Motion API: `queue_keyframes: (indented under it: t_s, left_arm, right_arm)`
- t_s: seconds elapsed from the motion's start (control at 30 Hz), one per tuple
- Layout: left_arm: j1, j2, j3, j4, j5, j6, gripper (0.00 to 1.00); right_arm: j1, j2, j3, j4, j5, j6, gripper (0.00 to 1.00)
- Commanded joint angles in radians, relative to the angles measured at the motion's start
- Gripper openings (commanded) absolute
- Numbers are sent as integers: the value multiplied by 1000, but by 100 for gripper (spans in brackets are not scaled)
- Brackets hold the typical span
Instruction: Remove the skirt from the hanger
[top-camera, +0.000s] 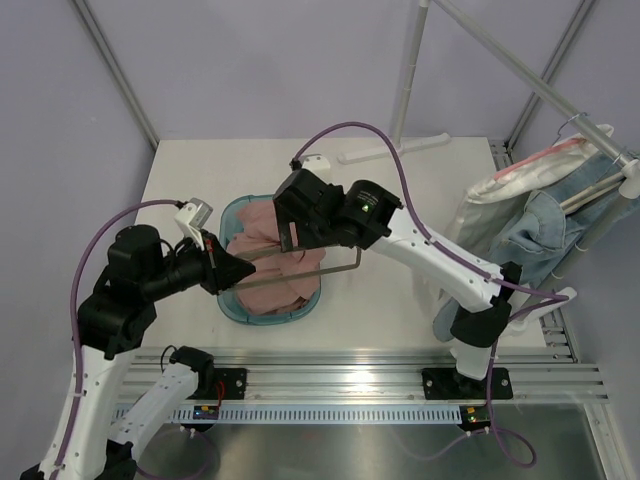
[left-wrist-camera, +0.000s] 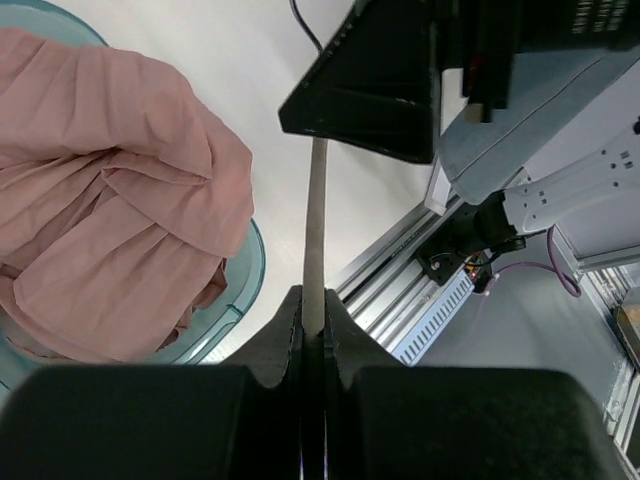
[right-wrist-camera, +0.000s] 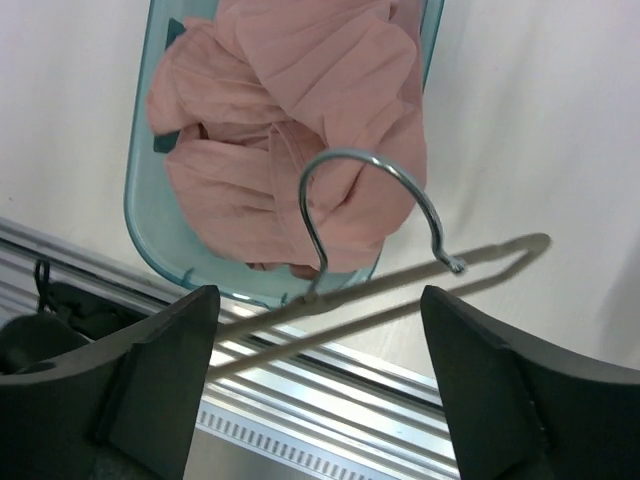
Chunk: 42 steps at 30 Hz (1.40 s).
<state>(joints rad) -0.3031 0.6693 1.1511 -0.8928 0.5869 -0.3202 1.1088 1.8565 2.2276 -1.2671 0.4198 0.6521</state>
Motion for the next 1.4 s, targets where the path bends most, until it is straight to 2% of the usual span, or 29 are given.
queue_keyframes:
  t_s: [0.0, 0.07, 0.23, 0.33, 0.37, 0.4, 0.43, 0.47, 0.5, 0.53, 0.57, 0.7, 0.77, 0.83, 0.93, 1.07, 1.27, 1.37]
  left_arm:
    - [-5, -10, -19, 69, -29, 10, 0]
    - [-4, -7, -31, 103, -32, 3, 0]
    - [-4, 42, -31, 186, -9, -11, 0]
    - [-7, 79, -13, 261, -2, -23, 0]
    - [-8, 107, -7, 308, -4, -26, 0]
    - [-14, 122, 8, 336, -4, -33, 0]
    - [-17, 139, 15, 368, -4, -52, 0]
    - [-24, 177, 25, 434, -7, -63, 0]
    - [-43, 197, 47, 465, -13, -77, 0]
    - [-57, 219, 64, 495, -44, -91, 0]
    - [-100, 269, 87, 514, -70, -88, 0]
    - [-209, 407, 243, 543, -225, -62, 0]
    - [-273, 452, 314, 584, -335, -65, 0]
    - [-326, 519, 360, 607, -489, -24, 0]
    - [-401, 637, 450, 693, -634, 7, 0]
    - [-439, 793, 579, 739, -706, 32, 0]
    - [-508, 1062, 893, 727, -776, 128, 0]
    - [-531, 1134, 1015, 741, -811, 153, 0]
  right_arm:
    - [-1, -111, -45, 18, -33, 0, 92]
    - [8, -172, -104, 28, -36, 6, 99]
    - [49, -345, -200, 57, -3, 35, 99]
    - [82, -489, -238, 121, -44, 23, 99]
    - [83, -587, -302, 167, -137, -1, 94]
    - [86, -646, -348, 295, -188, -12, 90]
    - [85, -702, -409, 363, -244, -17, 82]
    - [86, -821, -537, 435, -294, -23, 37]
    - [85, -877, -598, 543, -375, -20, 7]
    - [86, -920, -647, 560, -384, -10, 0]
    - [85, -980, -708, 540, -383, 4, 0]
    - [86, -1028, -781, 381, -309, 63, 0]
    - [86, -1051, -839, 362, -309, 92, 0]
    - [85, -1077, -885, 377, -315, 109, 0]
    - [86, -1143, -991, 466, -334, 129, 0]
    - [86, -1163, -1011, 466, -311, 142, 0]
    - [85, -1191, -1007, 426, -276, 158, 0]
    - [86, -1212, -1023, 417, -269, 173, 0]
